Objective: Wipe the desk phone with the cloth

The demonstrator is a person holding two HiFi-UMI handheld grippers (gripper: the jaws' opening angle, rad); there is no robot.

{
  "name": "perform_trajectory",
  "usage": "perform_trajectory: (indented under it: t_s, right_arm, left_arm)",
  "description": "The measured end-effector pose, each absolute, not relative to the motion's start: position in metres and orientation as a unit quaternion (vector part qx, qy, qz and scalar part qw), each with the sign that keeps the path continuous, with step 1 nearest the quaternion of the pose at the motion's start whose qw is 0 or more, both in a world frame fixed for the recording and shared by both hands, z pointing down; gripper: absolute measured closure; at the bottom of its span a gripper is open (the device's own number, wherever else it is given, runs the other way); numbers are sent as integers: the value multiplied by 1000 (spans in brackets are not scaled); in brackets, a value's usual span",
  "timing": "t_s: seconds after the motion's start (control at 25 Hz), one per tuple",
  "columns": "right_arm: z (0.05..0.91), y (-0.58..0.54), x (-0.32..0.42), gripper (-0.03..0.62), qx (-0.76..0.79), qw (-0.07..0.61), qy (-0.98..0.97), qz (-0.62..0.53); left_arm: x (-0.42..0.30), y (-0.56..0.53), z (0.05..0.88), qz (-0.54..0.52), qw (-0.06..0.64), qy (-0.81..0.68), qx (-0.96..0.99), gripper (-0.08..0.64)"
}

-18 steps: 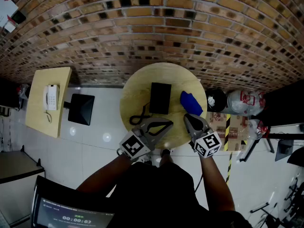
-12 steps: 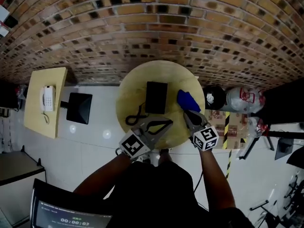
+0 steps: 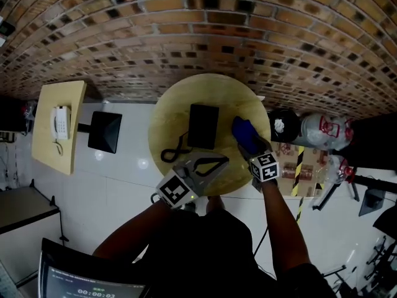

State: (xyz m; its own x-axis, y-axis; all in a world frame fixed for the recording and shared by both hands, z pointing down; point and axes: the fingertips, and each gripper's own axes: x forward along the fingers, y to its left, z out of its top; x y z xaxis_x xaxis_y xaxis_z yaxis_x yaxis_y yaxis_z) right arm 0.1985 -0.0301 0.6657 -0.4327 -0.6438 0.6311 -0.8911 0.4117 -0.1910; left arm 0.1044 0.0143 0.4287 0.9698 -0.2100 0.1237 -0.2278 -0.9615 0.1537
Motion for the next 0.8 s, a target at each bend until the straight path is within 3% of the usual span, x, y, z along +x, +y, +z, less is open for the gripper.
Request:
perform_trajectory:
  t_s: [0.2, 0.8]
  right_arm:
    - [706, -42, 209, 296, 459, 282, -795, 280]
    - [765, -53, 215, 296, 422, 363, -777, 293]
  left_arm:
    - [108, 8, 439, 60, 85, -123, 987, 558]
    - [98, -12, 455, 76, 100, -166, 978, 558]
